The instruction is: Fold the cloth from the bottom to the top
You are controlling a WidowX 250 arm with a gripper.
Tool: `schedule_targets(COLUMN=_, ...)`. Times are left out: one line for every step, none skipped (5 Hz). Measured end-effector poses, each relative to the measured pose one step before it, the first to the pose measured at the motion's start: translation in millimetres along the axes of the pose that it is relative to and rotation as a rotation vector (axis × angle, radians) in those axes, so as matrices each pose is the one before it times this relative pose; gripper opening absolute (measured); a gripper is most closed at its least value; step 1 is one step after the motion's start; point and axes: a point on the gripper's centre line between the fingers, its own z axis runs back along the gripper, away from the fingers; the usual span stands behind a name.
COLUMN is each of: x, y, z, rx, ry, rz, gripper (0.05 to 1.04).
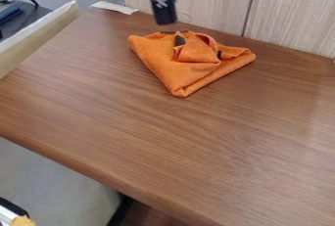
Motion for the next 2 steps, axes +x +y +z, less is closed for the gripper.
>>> schedule_targets(x=-20.65, y=-14.57, z=22.19, rx=0.0422, ry=0.0044, rz=-0.0365, gripper=1.000)
schedule_targets(x=-1.36, y=0.49, z=3.41, rx=0.0102, ry=0.0016, rz=-0.0059, gripper=1.000)
